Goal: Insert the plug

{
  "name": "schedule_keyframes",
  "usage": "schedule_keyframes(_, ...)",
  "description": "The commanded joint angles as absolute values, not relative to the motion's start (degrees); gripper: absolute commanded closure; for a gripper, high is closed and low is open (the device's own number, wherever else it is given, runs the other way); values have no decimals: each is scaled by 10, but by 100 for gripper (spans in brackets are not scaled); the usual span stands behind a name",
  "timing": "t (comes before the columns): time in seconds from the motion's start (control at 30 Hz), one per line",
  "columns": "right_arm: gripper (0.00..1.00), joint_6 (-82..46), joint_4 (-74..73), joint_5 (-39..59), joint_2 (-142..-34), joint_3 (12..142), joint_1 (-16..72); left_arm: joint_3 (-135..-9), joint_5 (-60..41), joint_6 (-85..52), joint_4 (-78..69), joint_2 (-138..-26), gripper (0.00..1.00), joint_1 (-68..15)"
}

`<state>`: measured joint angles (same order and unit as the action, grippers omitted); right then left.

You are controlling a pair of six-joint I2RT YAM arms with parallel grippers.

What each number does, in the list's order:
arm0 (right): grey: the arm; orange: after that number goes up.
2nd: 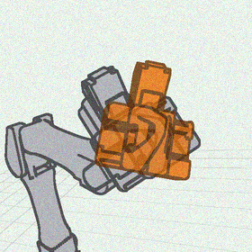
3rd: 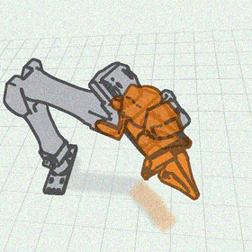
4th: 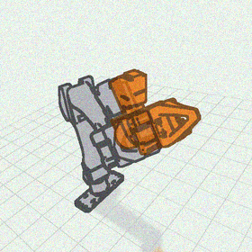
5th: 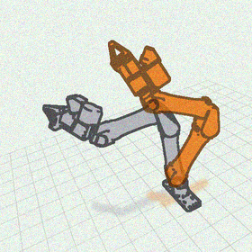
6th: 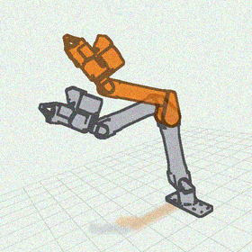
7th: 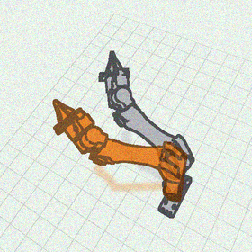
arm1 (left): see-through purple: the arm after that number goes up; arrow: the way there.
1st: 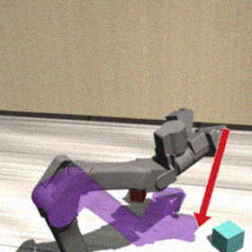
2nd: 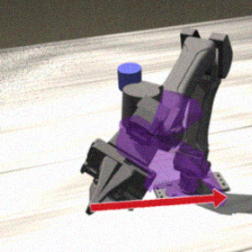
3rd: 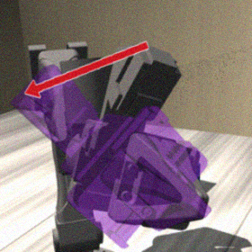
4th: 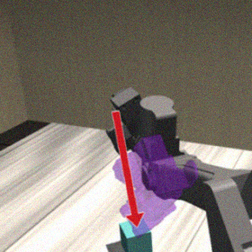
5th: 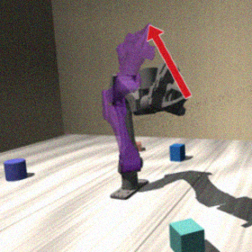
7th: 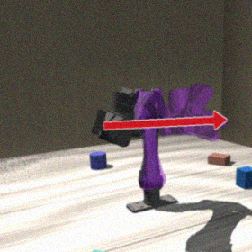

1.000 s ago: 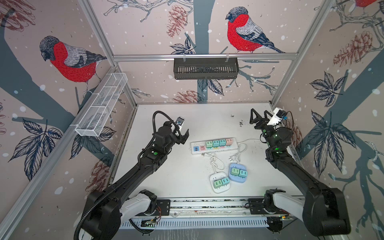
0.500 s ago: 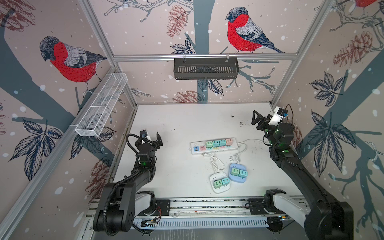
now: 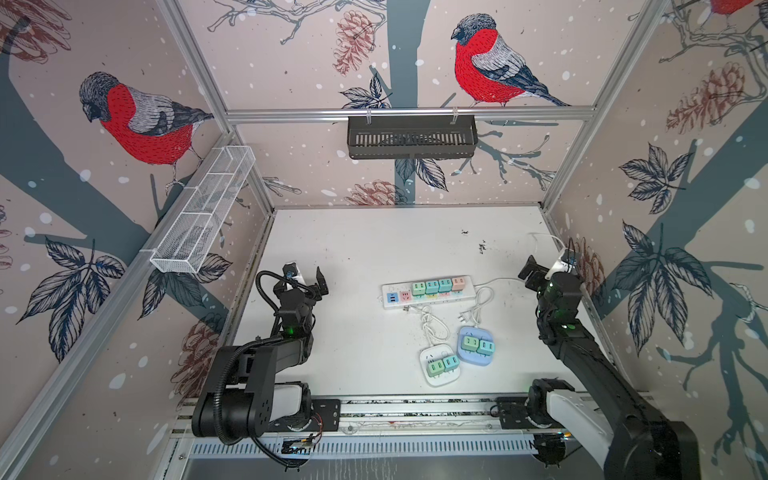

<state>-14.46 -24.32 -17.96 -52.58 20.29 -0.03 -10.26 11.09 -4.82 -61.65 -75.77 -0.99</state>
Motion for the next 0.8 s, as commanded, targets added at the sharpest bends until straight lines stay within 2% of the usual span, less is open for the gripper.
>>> schedule_keyframes(0.0, 0, -118, -370, -182, -528, 162, -1, -93, 97, -38, -689, -777, 1, -8)
schedule_keyframes(0.07, 0, -120, -432, -195, -542, 130, -1, -100, 55, -22, -699, -800, 1, -8)
schedule_keyframes(0.17, 0, -119, -469, -198, -583, 127, -4, -115, -70, 42, -712, -849, 1, -8)
schedule_keyframes(0.37, 0, -96, -514, -186, -730, 160, -4, -151, -19, 12, -651, -854, 1, -7)
schedule_keyframes(0.47, 1, -91, -543, -149, -794, 176, -5, -152, -19, 11, -652, -855, 1, -5)
schedule_keyframes(0.63, 1, -61, -556, -84, -859, 210, -3, -152, -19, 11, -652, -855, 1, -5)
schedule_keyframes(0.77, 1, -54, -528, -66, -862, 226, -2, -152, -19, 12, -652, -854, 1, -6)
